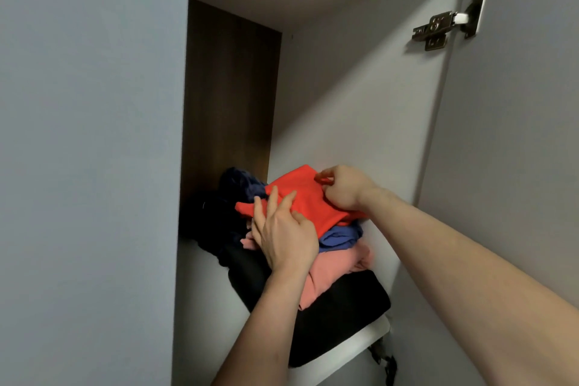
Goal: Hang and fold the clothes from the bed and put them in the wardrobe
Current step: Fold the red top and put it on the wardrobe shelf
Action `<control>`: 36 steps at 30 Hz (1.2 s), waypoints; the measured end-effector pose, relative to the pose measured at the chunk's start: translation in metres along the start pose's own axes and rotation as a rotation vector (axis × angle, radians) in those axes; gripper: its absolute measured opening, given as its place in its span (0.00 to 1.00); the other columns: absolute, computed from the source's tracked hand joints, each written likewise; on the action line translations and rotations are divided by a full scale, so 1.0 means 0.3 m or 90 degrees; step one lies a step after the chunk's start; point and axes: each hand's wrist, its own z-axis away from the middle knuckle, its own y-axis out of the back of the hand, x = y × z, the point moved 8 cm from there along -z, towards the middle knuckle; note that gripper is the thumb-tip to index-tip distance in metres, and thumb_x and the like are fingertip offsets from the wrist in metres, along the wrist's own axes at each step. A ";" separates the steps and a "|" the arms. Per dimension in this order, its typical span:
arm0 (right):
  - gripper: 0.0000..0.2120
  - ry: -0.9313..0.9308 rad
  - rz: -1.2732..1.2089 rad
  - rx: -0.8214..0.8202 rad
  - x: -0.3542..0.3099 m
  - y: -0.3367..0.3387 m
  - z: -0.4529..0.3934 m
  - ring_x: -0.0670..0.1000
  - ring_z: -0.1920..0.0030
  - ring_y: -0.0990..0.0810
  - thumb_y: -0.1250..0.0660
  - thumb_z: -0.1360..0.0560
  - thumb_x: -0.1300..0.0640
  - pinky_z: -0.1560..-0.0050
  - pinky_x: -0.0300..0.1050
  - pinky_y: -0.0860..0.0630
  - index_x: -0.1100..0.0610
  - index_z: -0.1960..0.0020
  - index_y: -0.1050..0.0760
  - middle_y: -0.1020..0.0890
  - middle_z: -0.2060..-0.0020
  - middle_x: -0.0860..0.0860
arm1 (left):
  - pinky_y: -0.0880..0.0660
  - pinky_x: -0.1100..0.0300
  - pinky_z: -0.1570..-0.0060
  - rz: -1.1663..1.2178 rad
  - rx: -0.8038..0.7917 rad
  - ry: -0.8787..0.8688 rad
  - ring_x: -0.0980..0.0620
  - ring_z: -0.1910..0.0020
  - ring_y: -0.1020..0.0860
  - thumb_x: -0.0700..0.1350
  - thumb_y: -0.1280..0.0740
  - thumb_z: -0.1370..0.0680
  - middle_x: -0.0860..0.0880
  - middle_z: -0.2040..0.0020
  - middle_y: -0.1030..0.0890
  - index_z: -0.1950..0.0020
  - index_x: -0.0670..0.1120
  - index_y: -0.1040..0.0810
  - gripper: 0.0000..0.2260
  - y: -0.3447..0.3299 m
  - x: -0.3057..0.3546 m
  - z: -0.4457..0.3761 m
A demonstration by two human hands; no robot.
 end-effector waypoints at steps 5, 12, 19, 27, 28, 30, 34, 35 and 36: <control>0.22 -0.020 -0.061 -0.033 0.045 -0.130 0.038 0.54 0.26 0.30 0.43 0.19 0.60 0.25 0.42 0.37 0.52 0.26 0.27 0.27 0.26 0.53 | 0.50 0.47 0.22 0.003 -0.054 0.051 0.52 0.21 0.45 0.44 0.41 0.18 0.59 0.22 0.33 0.32 0.58 0.22 0.18 -0.049 -0.069 0.027; 0.22 -0.045 -0.149 -0.028 0.059 -0.169 0.078 0.53 0.26 0.30 0.45 0.18 0.61 0.28 0.37 0.38 0.54 0.26 0.27 0.27 0.26 0.54 | 0.51 0.46 0.21 -0.008 -0.083 0.057 0.50 0.20 0.46 0.45 0.41 0.18 0.58 0.21 0.35 0.31 0.58 0.23 0.18 -0.040 -0.068 0.052; 0.15 -0.107 -0.343 0.165 0.089 -0.007 0.136 0.50 0.48 0.17 0.37 0.21 0.58 0.44 0.39 0.24 0.53 0.37 0.18 0.14 0.45 0.54 | 0.60 0.47 0.22 -0.034 -0.091 0.011 0.50 0.19 0.52 0.47 0.37 0.20 0.58 0.20 0.39 0.29 0.58 0.25 0.20 0.007 0.021 0.084; 0.16 -0.117 -0.366 0.244 0.090 -0.054 0.438 0.44 0.38 0.21 0.33 0.21 0.58 0.32 0.39 0.29 0.52 0.34 0.20 0.18 0.37 0.48 | 0.51 0.52 0.22 0.018 -0.136 -0.044 0.49 0.21 0.46 0.49 0.40 0.26 0.55 0.22 0.34 0.29 0.54 0.25 0.24 0.118 0.000 0.257; 0.17 -0.119 -0.361 0.256 0.096 -0.064 0.487 0.41 0.39 0.23 0.33 0.21 0.58 0.34 0.34 0.32 0.51 0.33 0.21 0.19 0.35 0.46 | 0.50 0.51 0.22 0.019 -0.146 -0.048 0.49 0.21 0.45 0.50 0.41 0.28 0.55 0.22 0.34 0.29 0.54 0.25 0.26 0.130 -0.013 0.282; 0.18 -0.119 -0.356 0.279 0.101 -0.081 0.587 0.37 0.36 0.28 0.34 0.20 0.57 0.36 0.27 0.38 0.50 0.31 0.22 0.23 0.32 0.43 | 0.48 0.53 0.22 0.005 -0.166 -0.065 0.50 0.21 0.45 0.50 0.41 0.27 0.55 0.21 0.35 0.28 0.54 0.26 0.26 0.150 -0.037 0.331; 0.21 -0.145 -0.354 0.276 0.123 -0.146 0.784 0.41 0.26 0.33 0.34 0.20 0.59 0.26 0.39 0.38 0.44 0.31 0.23 0.27 0.28 0.41 | 0.57 0.67 0.27 -0.022 -0.221 -0.125 0.55 0.21 0.49 0.50 0.39 0.24 0.57 0.20 0.39 0.25 0.53 0.30 0.25 0.178 -0.058 0.433; 0.21 -0.148 -0.346 0.266 0.130 -0.166 0.831 0.40 0.27 0.32 0.34 0.21 0.60 0.26 0.40 0.38 0.44 0.31 0.23 0.28 0.28 0.41 | 0.59 0.69 0.29 -0.024 -0.237 -0.133 0.55 0.21 0.50 0.51 0.41 0.25 0.57 0.20 0.40 0.25 0.52 0.30 0.27 0.185 -0.062 0.456; 0.22 -0.147 -0.341 0.251 0.138 -0.188 0.877 0.38 0.29 0.32 0.34 0.20 0.61 0.26 0.40 0.37 0.44 0.31 0.23 0.28 0.28 0.40 | 0.60 0.69 0.29 -0.022 -0.250 -0.139 0.55 0.20 0.51 0.52 0.42 0.25 0.57 0.20 0.40 0.24 0.52 0.30 0.28 0.194 -0.068 0.479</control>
